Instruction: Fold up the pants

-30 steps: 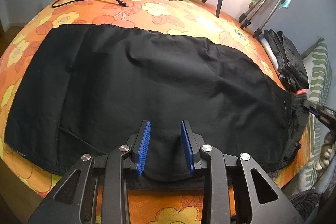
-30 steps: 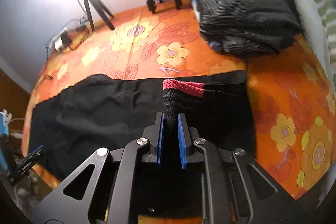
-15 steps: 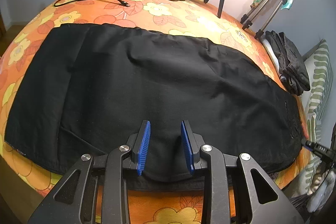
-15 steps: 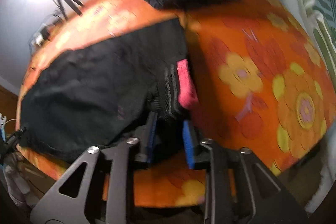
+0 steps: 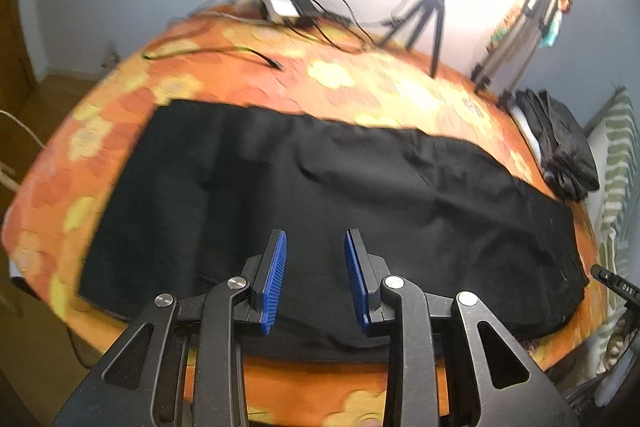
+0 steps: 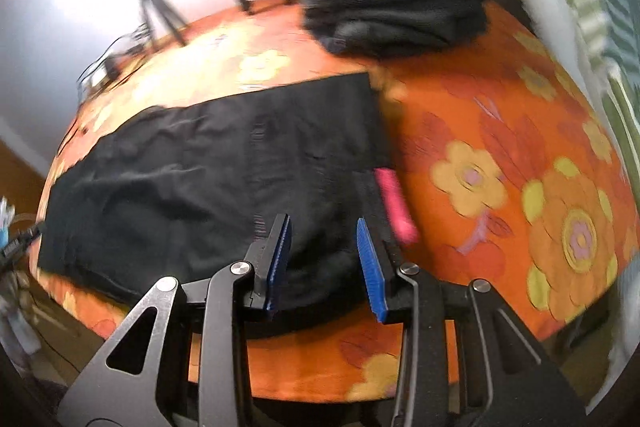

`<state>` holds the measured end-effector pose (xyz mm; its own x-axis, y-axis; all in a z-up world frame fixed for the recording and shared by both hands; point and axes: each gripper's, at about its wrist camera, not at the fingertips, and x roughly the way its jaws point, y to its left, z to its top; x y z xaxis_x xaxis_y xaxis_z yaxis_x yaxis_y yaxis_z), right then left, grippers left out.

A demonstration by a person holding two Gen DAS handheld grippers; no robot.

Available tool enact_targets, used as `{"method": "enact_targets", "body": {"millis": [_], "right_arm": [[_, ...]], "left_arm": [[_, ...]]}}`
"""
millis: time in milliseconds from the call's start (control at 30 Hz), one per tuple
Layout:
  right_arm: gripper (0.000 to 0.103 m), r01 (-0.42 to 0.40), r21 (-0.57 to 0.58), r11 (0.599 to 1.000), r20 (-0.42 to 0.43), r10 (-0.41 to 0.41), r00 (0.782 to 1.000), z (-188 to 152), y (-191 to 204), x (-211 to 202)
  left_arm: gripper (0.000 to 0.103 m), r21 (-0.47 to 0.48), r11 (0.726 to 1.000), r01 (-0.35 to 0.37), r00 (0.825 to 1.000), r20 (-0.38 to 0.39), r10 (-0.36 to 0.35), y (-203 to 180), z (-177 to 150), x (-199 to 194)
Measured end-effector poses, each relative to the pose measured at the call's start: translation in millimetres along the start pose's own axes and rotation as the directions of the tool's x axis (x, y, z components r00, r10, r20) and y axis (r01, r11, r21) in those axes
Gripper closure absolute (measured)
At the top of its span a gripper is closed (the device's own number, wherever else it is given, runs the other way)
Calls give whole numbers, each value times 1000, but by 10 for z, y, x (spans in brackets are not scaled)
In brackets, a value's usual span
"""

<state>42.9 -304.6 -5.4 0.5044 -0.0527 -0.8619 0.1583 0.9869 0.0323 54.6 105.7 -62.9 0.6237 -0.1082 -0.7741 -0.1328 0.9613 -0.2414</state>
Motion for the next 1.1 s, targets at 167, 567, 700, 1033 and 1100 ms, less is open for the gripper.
{"method": "enact_targets", "body": {"millis": [167,567,700,1033,1100], "right_arm": [[67,-74,-129,989,12,76,997,53,476,59],[52,-255,-393,884,-33,264,964,-5,1618,173],[45,-300,-486,821,-45,320,946,6,2085,170],[35,-376,-689,620,-123,412,903,171,3426,325],[35,-387,-720,576,-158,406,900,219,3748,459]], "left_arm": [[64,-73,996,-52,997,52,56,406,42,-178],[64,-323,939,-113,991,37,132,1530,-109,-387],[64,-344,934,-101,994,5,110,1618,-223,-327],[64,-368,929,-53,999,-22,48,1713,-328,-230],[64,-366,929,-47,999,-20,42,1713,-335,-238]]}}
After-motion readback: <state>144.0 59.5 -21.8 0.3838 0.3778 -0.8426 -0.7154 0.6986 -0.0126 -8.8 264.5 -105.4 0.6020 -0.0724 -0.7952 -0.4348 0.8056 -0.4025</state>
